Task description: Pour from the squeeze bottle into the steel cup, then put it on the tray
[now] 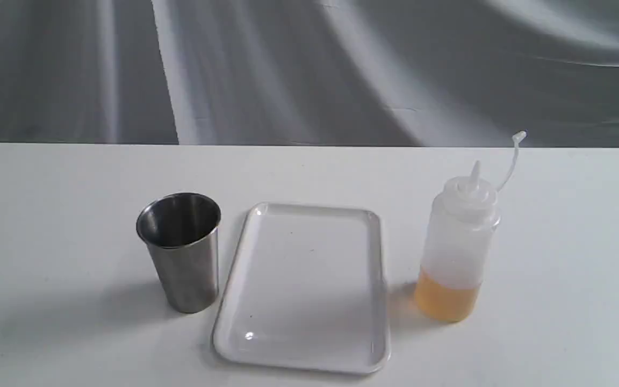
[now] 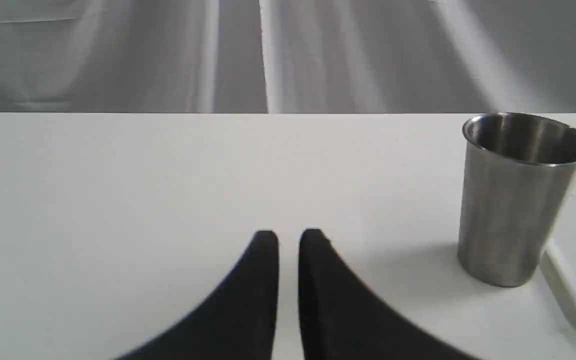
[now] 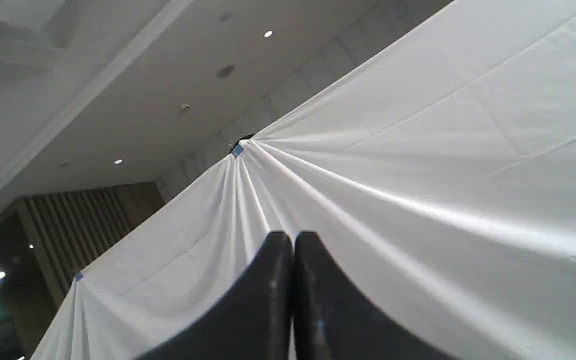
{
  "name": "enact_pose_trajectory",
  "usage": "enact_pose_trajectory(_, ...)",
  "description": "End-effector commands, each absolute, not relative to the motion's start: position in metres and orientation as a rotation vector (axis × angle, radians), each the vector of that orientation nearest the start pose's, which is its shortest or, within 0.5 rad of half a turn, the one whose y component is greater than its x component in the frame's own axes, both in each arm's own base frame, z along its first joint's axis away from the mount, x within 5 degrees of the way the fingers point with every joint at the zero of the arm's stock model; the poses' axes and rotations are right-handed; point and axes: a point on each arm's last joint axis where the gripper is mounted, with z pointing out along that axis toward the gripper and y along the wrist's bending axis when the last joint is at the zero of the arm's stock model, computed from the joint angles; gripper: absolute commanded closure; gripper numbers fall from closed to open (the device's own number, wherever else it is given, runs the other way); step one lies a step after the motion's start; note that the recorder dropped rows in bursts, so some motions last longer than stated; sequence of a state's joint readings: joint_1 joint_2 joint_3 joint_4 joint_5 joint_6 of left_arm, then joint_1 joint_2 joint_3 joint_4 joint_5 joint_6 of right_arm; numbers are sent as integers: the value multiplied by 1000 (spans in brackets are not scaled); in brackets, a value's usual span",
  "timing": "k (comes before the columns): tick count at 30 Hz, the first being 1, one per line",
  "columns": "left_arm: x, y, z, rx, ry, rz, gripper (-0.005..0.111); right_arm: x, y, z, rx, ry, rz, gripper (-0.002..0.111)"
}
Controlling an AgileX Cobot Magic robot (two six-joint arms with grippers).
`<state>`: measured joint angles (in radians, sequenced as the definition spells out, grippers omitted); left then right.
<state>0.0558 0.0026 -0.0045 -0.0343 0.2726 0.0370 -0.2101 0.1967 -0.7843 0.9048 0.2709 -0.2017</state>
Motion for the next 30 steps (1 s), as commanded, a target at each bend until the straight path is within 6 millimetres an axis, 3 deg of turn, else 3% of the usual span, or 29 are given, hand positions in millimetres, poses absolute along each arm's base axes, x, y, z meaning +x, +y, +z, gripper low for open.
enact_pose_trajectory(1,55,2,189,-41,1749,31,98,7,21,452,243,1101,490,108)
enact_pose_trajectory(8,55,2,189,-41,1749,31,98,43,19,477,160,1232,437,108)
enact_pose_trajectory(18,55,2,189,-37,1749,34,98,95,9,468,155,1378,375,108)
enact_pose_trajectory(23,55,2,189,-41,1749,31,98,108,11,463,94,1428,371,108)
enact_pose_trajectory(30,55,2,189,-41,1749,31,98,106,25,463,-109,1432,349,108)
